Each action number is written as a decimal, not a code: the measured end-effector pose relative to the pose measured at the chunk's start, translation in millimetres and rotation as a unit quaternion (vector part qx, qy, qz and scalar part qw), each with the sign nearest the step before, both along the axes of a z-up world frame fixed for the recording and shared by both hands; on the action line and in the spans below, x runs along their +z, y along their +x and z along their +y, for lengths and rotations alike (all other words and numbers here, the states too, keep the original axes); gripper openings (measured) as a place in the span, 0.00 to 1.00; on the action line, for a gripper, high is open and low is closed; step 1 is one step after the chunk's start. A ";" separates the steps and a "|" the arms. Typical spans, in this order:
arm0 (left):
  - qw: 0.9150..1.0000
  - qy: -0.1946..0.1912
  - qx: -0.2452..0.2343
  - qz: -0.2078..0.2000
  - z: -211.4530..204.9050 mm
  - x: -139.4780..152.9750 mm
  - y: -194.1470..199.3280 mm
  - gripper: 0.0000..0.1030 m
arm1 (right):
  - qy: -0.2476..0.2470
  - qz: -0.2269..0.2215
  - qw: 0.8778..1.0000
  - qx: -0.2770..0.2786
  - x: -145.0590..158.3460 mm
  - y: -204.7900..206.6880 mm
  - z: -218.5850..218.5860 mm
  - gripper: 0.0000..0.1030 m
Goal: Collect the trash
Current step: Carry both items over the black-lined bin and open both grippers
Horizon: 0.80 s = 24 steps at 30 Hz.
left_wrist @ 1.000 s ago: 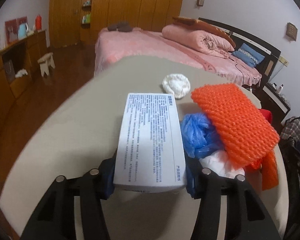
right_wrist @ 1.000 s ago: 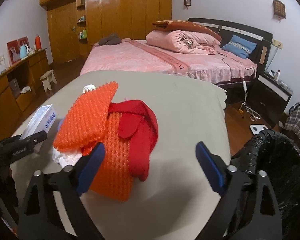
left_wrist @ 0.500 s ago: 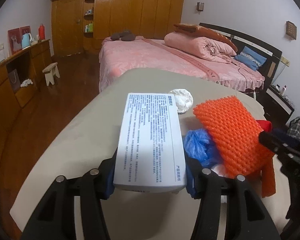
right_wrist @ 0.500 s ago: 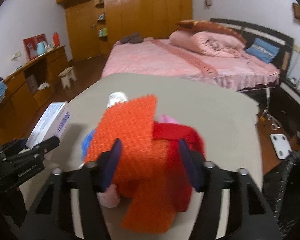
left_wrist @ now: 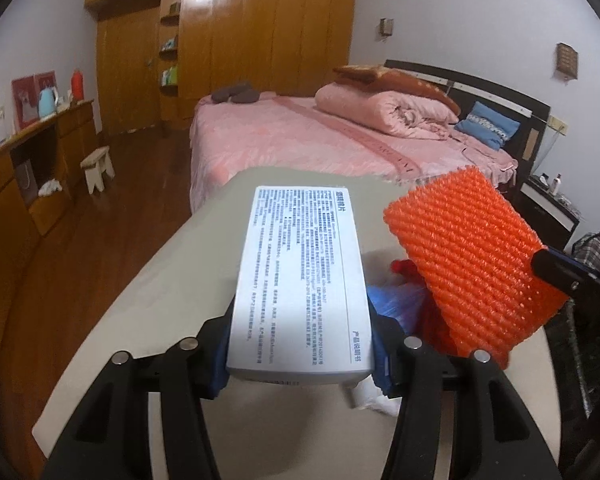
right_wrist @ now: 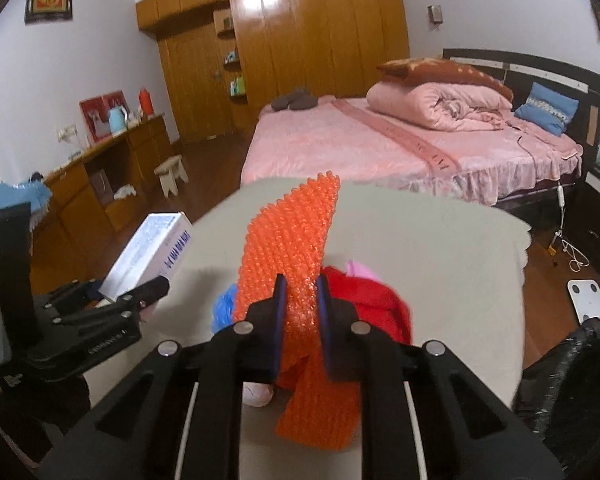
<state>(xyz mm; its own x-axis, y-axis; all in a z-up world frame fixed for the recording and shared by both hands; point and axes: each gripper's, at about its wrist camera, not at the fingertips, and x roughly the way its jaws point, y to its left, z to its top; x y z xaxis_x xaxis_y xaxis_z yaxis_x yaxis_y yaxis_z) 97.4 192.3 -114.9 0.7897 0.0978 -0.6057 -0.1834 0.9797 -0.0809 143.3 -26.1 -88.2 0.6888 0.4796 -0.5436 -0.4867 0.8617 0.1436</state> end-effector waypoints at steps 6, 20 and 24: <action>0.999 0.003 -0.041 -0.025 -42.4 24.4 -2.2 0.53 | 0.006 -0.020 0.999 -0.035 23.1 -19.9 -46.8 0.14; 0.973 -0.023 -0.227 -0.042 -209.5 35.0 -0.7 0.53 | -0.027 0.000 0.979 -0.200 5.0 -65.5 -204.6 0.14; 0.958 -0.031 -0.282 -0.035 -261.8 28.6 3.3 0.53 | -0.037 0.015 0.969 -0.244 -13.7 -77.6 -242.1 0.14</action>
